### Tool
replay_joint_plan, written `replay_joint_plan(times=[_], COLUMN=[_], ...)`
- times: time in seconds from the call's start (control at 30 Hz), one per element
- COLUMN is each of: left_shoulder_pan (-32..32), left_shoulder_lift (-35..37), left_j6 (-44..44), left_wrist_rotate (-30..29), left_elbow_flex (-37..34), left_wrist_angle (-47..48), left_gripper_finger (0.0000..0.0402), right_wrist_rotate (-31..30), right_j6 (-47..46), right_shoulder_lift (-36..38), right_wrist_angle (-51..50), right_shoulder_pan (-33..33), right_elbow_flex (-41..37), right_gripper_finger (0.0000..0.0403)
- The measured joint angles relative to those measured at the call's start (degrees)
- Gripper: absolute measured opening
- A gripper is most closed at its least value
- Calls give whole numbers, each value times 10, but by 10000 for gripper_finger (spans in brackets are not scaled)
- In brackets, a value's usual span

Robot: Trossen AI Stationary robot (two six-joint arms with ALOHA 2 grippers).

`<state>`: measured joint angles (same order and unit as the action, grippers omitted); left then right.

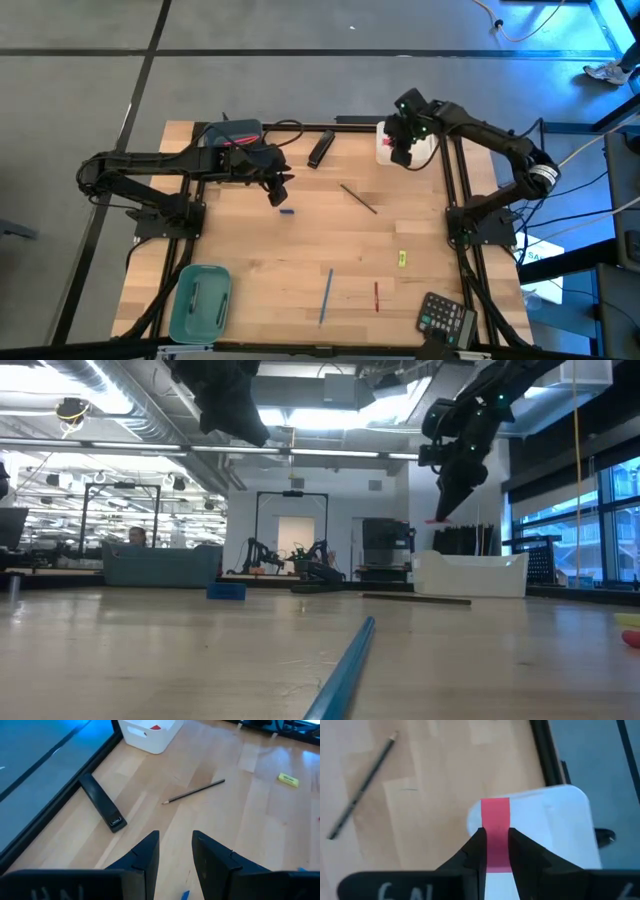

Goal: Sort crayons/erasers/pens/pencils in bins
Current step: Put the pink eraser into the white bin

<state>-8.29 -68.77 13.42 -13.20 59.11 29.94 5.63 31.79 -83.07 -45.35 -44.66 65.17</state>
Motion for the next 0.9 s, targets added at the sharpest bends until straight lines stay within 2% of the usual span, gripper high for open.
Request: replay_joint_plan(times=[0.4, 0.9], left_shoulder_pan=[0, 0], left_shoulder_lift=[0, 0], left_j6=[2, 46], left_wrist_rotate=[-26, -27], left_elbow_flex=[0, 0], left_wrist_angle=[0, 0], left_gripper_finger=[108, 108], right_wrist_rotate=[21, 35], right_j6=[19, 47], right_shoulder_lift=[-21, -65], right_wrist_angle=[0, 0], right_shoulder_pan=[-84, -122], right_elbow_flex=[0, 0], right_gripper_finger=[74, 74])
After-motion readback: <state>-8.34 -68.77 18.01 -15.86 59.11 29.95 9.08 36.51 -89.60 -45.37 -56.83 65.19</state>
